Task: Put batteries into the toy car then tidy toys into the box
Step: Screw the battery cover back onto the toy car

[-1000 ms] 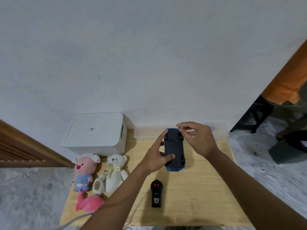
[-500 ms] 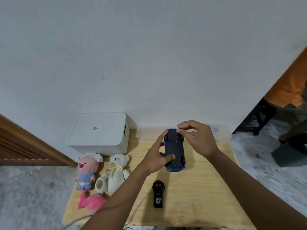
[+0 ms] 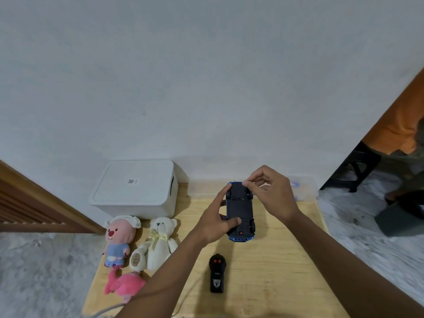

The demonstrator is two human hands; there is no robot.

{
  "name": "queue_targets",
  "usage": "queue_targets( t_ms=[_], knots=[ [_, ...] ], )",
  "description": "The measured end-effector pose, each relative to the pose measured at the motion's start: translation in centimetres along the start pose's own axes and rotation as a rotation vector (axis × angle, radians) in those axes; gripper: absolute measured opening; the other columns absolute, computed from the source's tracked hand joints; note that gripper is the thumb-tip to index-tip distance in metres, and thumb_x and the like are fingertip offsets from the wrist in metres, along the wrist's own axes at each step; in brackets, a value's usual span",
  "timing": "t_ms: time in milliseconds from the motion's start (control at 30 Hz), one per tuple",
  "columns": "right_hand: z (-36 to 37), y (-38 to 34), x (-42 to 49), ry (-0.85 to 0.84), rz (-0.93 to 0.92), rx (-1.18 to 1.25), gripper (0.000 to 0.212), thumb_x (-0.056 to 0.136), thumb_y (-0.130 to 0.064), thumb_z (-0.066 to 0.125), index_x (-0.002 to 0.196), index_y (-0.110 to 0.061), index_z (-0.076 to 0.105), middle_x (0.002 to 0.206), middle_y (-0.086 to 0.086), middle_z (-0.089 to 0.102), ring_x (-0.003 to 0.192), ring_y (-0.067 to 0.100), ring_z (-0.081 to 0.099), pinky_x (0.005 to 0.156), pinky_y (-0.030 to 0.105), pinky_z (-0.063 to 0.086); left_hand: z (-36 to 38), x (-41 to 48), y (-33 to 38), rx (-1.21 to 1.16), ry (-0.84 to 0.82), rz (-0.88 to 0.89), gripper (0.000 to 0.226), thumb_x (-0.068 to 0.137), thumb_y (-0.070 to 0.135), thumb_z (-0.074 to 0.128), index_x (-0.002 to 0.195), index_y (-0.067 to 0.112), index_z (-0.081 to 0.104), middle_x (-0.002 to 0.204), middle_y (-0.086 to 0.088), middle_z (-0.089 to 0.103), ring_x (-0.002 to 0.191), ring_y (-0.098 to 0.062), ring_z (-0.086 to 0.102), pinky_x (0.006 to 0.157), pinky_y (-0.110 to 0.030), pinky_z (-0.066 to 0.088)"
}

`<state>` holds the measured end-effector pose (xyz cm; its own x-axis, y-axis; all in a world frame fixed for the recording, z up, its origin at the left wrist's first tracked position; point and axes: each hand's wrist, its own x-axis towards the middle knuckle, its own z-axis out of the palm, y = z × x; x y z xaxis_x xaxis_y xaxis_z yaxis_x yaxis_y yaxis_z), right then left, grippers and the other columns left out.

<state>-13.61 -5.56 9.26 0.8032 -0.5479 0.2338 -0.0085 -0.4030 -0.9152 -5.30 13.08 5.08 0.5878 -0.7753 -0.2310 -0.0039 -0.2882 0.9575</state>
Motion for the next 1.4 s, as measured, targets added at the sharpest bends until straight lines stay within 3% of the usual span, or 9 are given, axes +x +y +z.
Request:
queue_targets(
  t_ms=[200, 400, 633, 733, 867, 1000, 1100, 1200, 1400],
  knots=[
    [0.0, 0.0, -0.1, -0.036, -0.12, -0.052, 0.017, 0.093, -0.02, 0.072, 0.104, -0.033, 0.078, 0.106, -0.022, 0.074, 0.095, 0.01, 0.071, 0.073, 0.022, 0.06, -0.1, 0.3, 0.3, -0.01, 0.003, -0.001, 0.093, 0.089, 0.013, 0.076, 0.153, 0.057, 0.027, 0.136, 0.009, 0.054, 0.078, -0.011, 0.074, 0.07, -0.028, 0.061],
    [-0.1, -0.2, 0.4, 0.013, -0.028, -0.007, 0.014, 0.084, -0.021, 0.082, 0.084, -0.029, 0.071, 0.085, -0.013, 0.073, 0.077, 0.009, 0.068, 0.065, 0.021, 0.057, -0.1, 0.4, 0.3, -0.017, 0.001, -0.002, 0.093, 0.089, 0.011, 0.076, 0.154, 0.056, 0.027, 0.136, 0.009, 0.055, 0.079, -0.012, 0.075, 0.071, -0.03, 0.062],
    [-0.1, -0.4, 0.2, -0.047, -0.136, -0.087, 0.018, 0.09, -0.015, 0.074, 0.099, -0.03, 0.079, 0.1, -0.022, 0.074, 0.087, 0.011, 0.072, 0.072, 0.021, 0.059, -0.3, 0.5, 0.3, -0.017, 0.002, -0.003, 0.093, 0.088, 0.012, 0.077, 0.153, 0.058, 0.028, 0.137, 0.009, 0.055, 0.079, -0.014, 0.075, 0.074, -0.033, 0.063],
    [0.1, -0.5, 0.4, -0.039, -0.083, -0.066, 0.011, 0.087, -0.021, 0.079, 0.088, -0.031, 0.075, 0.094, -0.019, 0.074, 0.087, 0.008, 0.072, 0.071, 0.023, 0.06, -0.5, 0.5, 0.3, -0.015, 0.005, -0.011, 0.094, 0.089, 0.013, 0.077, 0.154, 0.057, 0.026, 0.137, 0.008, 0.055, 0.084, -0.017, 0.076, 0.076, -0.036, 0.064],
    [0.3, -0.6, 0.9, 0.002, -0.053, -0.049, 0.017, 0.082, -0.026, 0.084, 0.082, -0.031, 0.068, 0.079, -0.011, 0.07, 0.07, 0.012, 0.065, 0.063, 0.025, 0.057, -0.6, 0.5, 0.3, -0.011, 0.005, 0.006, 0.093, 0.089, 0.012, 0.077, 0.155, 0.055, 0.027, 0.138, 0.006, 0.055, 0.079, -0.013, 0.074, 0.074, -0.033, 0.063],
    [0.2, -0.7, 0.7, -0.038, -0.143, -0.063, 0.006, 0.086, -0.029, 0.08, 0.09, -0.032, 0.078, 0.091, -0.016, 0.076, 0.077, 0.013, 0.071, 0.069, 0.027, 0.059, -0.7, 0.7, 0.3, -0.009, -0.004, 0.005, 0.093, 0.09, 0.013, 0.076, 0.155, 0.055, 0.026, 0.138, 0.008, 0.054, 0.077, -0.009, 0.074, 0.07, -0.027, 0.06],
    [0.1, -0.5, 0.5, -0.031, -0.215, -0.112, 0.015, 0.087, -0.022, 0.075, 0.1, -0.029, 0.078, 0.1, -0.018, 0.075, 0.085, 0.014, 0.072, 0.071, 0.027, 0.061, -0.9, 0.7, 0.2, -0.011, -0.003, 0.007, 0.093, 0.089, 0.012, 0.076, 0.154, 0.056, 0.027, 0.138, 0.008, 0.054, 0.078, -0.009, 0.074, 0.07, -0.029, 0.06],
    [0.0, -0.3, 0.6, -0.014, -0.187, -0.112, 0.016, 0.088, -0.013, 0.077, 0.096, -0.026, 0.078, 0.095, -0.016, 0.075, 0.083, 0.013, 0.072, 0.069, 0.027, 0.061, -0.8, 0.8, 0.3, 0.0, -0.006, 0.01, 0.093, 0.088, 0.013, 0.077, 0.154, 0.057, 0.026, 0.137, 0.009, 0.055, 0.078, -0.01, 0.074, 0.072, -0.029, 0.061],
    [0.0, -0.7, 0.9, 0.001, -0.151, -0.119, 0.014, 0.086, -0.023, 0.08, 0.086, -0.033, 0.071, 0.082, -0.016, 0.072, 0.069, 0.013, 0.068, 0.062, 0.018, 0.055, -0.7, 0.9, 0.2, 0.0, -0.012, 0.019, 0.094, 0.089, 0.013, 0.077, 0.155, 0.056, 0.026, 0.136, 0.009, 0.055, 0.078, -0.009, 0.074, 0.072, -0.029, 0.062]
  ],
)
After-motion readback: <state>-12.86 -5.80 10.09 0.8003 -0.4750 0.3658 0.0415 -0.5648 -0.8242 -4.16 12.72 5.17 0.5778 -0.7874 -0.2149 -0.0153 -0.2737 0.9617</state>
